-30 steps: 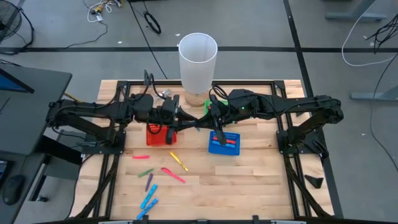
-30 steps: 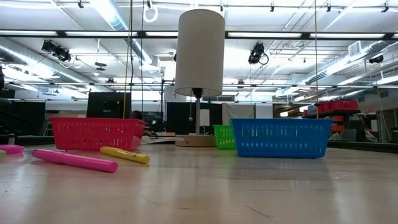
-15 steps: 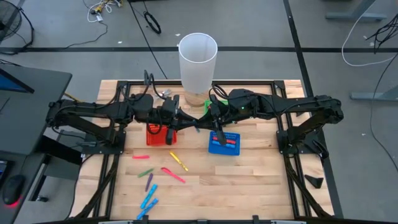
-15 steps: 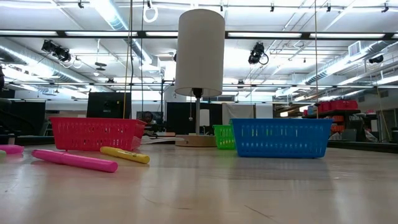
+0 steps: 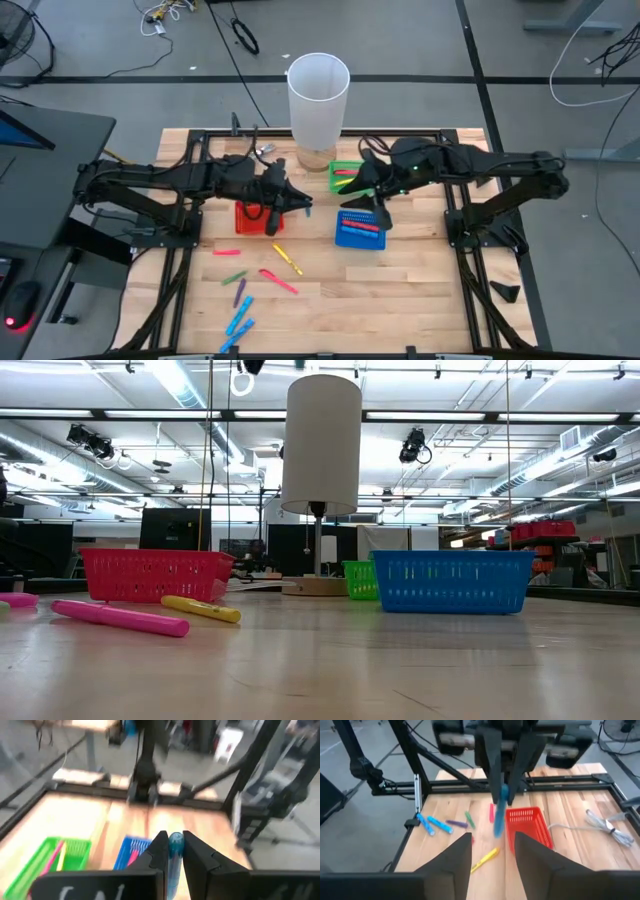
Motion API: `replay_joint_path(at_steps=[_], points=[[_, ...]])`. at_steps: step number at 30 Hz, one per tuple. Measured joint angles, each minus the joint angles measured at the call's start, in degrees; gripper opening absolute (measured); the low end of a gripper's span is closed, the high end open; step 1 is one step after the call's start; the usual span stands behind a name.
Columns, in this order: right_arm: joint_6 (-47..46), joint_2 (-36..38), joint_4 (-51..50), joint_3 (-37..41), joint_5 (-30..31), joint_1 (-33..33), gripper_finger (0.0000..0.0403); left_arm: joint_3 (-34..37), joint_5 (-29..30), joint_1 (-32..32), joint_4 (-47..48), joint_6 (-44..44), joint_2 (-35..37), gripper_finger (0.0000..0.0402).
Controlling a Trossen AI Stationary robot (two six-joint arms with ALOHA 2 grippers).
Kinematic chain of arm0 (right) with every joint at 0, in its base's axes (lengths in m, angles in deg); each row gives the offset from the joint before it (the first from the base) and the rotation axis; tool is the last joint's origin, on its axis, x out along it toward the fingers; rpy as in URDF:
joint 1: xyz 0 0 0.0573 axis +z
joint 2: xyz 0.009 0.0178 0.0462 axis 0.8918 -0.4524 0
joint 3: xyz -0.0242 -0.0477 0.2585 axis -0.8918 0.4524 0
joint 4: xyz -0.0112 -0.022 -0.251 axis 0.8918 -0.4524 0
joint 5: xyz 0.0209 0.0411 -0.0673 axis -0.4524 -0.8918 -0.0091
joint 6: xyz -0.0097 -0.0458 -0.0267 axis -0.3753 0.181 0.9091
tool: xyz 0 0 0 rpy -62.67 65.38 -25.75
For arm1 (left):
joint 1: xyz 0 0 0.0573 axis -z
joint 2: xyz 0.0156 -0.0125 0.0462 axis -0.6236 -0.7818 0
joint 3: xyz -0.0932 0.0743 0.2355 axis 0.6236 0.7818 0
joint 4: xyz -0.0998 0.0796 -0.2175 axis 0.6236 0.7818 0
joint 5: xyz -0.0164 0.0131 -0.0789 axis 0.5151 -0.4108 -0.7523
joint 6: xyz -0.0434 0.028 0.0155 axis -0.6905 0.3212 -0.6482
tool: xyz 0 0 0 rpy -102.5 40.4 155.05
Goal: Pick & Place Markers
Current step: Put the small blue pen into the red bin
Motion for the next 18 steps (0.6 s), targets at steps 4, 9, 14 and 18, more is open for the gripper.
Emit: replay_joint_path(at_steps=[4, 9, 14, 18], points=[[0.20, 1.35, -0.28, 0.00, 0.02, 0.00, 0.0150, 0.00, 1.81, -0.36, 6.42, 0.39, -0.01, 0.0039], [0.90, 1.69, -1.71, -0.01, 0.10, 0.00, 0.0147, -2.60, 4.26, -1.01, 17.21, 0.40, -0.80, 0.0039], [1.95, 1.74, -2.35, -0.02, 0.11, 0.00, 0.0146, -11.08, 7.55, -1.72, 33.90, 3.37, -5.68, 0.0039], [3.05, 1.72, -2.52, -0.02, 0.11, 0.00, 0.0146, -17.44, 8.78, -2.32, 47.43, 4.27, -11.06, 0.0039]])
